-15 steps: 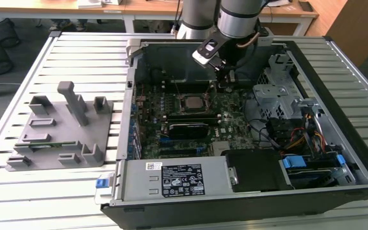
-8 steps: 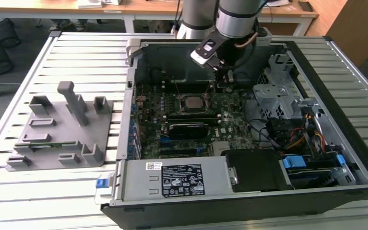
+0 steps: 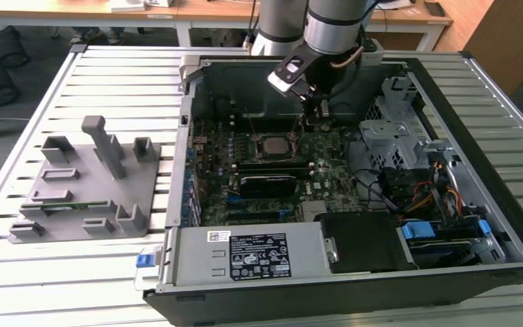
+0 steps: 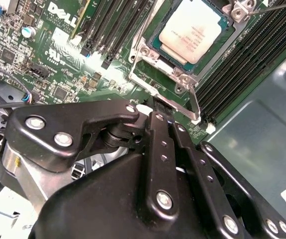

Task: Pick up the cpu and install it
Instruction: 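Close the cpu cover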

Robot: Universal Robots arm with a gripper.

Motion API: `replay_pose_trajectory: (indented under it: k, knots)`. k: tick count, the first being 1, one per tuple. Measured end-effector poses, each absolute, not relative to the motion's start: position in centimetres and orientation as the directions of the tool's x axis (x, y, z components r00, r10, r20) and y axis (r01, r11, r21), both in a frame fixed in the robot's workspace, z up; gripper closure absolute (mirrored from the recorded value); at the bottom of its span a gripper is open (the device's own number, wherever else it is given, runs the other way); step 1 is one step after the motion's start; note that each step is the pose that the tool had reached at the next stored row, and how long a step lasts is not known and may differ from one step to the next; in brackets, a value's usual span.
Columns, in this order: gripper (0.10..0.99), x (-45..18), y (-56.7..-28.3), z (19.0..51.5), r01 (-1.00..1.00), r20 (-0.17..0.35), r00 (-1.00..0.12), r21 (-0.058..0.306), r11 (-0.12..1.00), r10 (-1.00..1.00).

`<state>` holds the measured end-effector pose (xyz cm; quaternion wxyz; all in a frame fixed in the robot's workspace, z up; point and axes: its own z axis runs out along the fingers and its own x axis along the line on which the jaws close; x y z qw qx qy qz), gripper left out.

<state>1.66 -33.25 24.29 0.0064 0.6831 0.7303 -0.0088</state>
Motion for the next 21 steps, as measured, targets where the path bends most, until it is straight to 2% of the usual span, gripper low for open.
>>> replay_pose_trajectory:
  k: [21]
  knots:
    - [0.98,-0.1,-33.2,24.2,0.998,-0.021,-0.067,-0.004,0.067,0.998]
